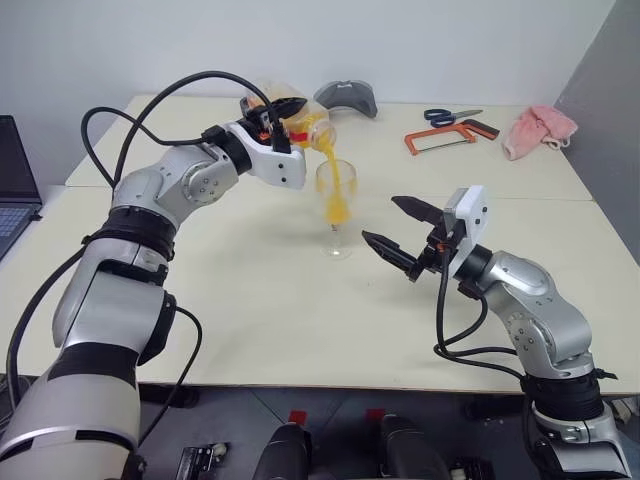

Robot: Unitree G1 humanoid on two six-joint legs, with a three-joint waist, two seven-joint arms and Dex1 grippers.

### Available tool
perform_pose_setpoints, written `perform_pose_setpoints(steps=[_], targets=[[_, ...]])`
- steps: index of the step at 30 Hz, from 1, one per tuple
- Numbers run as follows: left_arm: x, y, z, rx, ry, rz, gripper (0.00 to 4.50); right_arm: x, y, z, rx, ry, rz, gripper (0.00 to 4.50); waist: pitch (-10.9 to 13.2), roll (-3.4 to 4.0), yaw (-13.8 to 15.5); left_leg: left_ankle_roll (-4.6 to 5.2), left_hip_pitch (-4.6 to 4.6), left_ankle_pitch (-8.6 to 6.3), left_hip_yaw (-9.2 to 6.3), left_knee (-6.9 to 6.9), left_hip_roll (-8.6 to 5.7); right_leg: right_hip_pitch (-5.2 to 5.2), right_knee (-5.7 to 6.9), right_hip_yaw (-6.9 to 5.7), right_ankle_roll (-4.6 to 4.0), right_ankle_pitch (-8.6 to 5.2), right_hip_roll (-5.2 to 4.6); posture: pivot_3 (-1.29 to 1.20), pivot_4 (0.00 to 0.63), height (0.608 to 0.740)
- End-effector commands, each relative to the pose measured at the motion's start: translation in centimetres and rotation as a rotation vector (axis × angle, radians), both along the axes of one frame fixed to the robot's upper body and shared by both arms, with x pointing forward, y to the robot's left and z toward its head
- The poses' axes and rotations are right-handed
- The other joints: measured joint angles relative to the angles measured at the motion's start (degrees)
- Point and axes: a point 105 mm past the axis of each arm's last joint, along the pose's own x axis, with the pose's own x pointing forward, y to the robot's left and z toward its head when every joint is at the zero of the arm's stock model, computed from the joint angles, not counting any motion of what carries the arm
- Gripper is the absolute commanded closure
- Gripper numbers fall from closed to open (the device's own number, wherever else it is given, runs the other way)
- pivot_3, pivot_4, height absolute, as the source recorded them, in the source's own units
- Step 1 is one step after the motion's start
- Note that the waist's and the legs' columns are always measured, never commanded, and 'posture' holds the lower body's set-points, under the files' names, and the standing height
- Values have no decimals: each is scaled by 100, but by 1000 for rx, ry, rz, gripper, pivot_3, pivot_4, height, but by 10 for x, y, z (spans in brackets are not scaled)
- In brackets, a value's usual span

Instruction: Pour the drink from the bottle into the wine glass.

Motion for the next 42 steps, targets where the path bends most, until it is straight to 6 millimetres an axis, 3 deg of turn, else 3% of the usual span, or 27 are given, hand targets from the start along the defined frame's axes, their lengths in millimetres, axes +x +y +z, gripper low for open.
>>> perform_pose_setpoints(steps=[1, 15, 29, 42], targets=[[-4, 0, 26, -13, -81, -11, 2793, -8, 3, 11, 16, -57, 16, 0, 0, 0, 0, 0, 0, 0, 0, 0, 0, 0, 0, 0, 0, 0, 0, 0, 150, 740], [-4, 1, 27, 4, -88, -8, 2794, -7, 1, 13, 42, -76, 5, 0, 0, 0, 0, 0, 0, 0, 1, 1, -1, 0, 1, 0, 0, 0, 0, 0, 150, 740], [-3, -1, 28, 11, -88, -12, 2794, 9, -20, 23, -31, -96, 55, 0, 0, 0, -1, 0, 1, 0, 2, 1, -2, -1, 2, 0, 0, 0, 0, 0, 150, 740], [-3, -2, 30, 16, -100, -12, 2794, 11, -19, 20, -33, -83, 60, 0, 0, 0, -1, 0, 0, 0, 3, 2, -2, -2, 4, 1, 0, 0, -1, 0, 150, 740]])
